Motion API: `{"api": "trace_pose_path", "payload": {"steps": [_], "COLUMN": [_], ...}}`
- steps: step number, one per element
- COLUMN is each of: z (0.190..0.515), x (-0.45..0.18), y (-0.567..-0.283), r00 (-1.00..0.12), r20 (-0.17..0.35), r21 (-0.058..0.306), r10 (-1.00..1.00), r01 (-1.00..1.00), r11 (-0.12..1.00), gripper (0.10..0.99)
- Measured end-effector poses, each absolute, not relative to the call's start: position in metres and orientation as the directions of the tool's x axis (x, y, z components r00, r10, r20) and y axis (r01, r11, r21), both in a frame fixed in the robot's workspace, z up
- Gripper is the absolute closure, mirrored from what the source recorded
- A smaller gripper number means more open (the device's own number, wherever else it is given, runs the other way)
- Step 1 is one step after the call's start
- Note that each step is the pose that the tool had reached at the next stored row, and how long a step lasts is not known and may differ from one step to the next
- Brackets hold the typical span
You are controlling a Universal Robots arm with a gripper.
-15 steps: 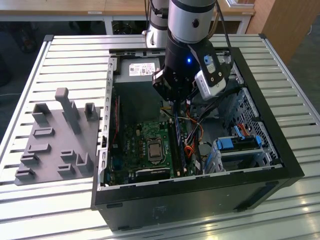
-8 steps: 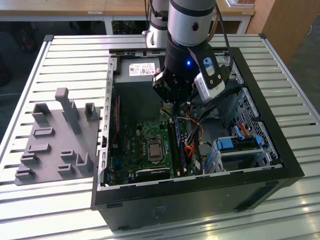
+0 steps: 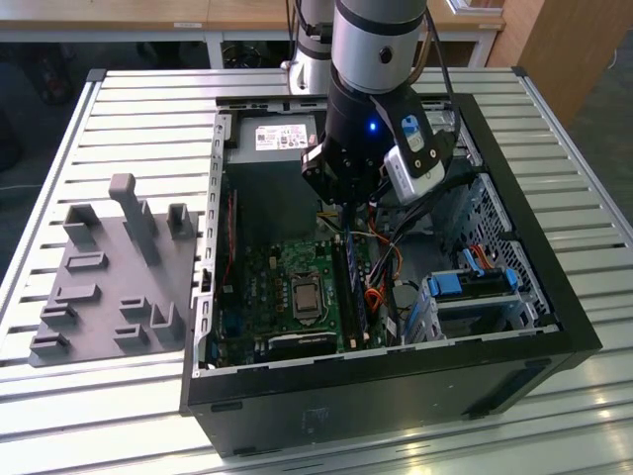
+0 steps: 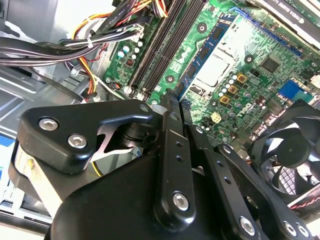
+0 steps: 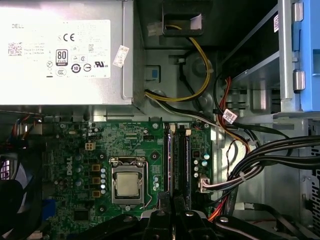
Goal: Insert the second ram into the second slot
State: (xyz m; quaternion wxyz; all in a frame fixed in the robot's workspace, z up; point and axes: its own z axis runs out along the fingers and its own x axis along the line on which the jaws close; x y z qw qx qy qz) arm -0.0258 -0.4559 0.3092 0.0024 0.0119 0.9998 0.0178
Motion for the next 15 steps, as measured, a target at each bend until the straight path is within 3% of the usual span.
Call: {"api": "trace_pose_path", "payload": {"steps": [15], "z": [0.3036], "x": [-0.0257], "y": [-0.4566], "r00": [-1.0], "r20": [-0.003], "r21": [0.035], "r10": [0.024], "r01": [0.024], "r11": [0.999], "gripper": [0.949]}}
